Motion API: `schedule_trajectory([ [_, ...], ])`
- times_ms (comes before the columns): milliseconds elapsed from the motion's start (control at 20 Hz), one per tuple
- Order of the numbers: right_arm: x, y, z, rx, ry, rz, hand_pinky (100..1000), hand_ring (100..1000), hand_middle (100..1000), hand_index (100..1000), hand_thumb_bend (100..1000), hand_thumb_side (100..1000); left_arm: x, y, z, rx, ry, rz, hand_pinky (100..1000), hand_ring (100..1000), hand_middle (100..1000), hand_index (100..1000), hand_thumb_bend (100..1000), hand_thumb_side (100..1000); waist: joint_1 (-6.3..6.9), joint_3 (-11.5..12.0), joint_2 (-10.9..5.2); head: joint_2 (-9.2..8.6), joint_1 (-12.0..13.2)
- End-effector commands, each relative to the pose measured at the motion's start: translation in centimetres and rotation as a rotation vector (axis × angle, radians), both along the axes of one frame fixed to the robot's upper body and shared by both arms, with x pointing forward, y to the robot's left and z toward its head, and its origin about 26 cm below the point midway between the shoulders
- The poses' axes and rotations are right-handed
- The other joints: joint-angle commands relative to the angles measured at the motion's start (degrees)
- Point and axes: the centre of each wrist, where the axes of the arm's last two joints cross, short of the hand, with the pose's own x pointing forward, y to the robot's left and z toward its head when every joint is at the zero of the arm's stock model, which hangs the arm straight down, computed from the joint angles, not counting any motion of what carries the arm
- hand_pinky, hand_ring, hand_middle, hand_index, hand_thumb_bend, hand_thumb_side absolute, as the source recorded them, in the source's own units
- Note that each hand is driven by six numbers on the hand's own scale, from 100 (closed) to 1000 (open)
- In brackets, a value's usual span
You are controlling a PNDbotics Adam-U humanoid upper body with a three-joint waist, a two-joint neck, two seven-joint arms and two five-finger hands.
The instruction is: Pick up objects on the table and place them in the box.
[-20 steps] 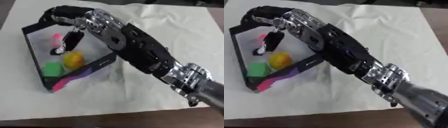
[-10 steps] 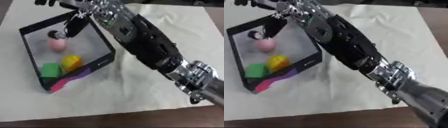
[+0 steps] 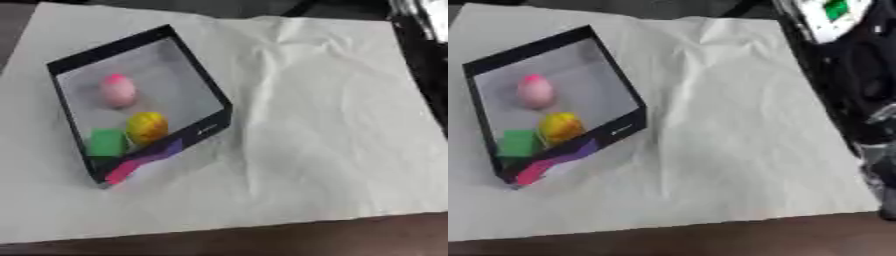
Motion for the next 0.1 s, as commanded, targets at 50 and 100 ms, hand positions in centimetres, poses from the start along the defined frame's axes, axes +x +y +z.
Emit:
schedule_trajectory([
  [50,-1.35,-2.50,0.16,0.131,-0.078,-0.039,936,806,784,859,100,217,-0.26,0.49,0.88,0.013,-0.023,0.017,716,595,778,838,419,493,0.10,-0.52,-1.24,-0.09,2.20],
  [100,-1.36,-3.28,-0.83,0.165,-0.079,-0.062,935,804,782,856,100,220,-0.25,0.47,0.86,0.008,-0.025,0.016,715,594,778,837,419,494,0.16,-0.82,-0.99,-0.09,2.66],
])
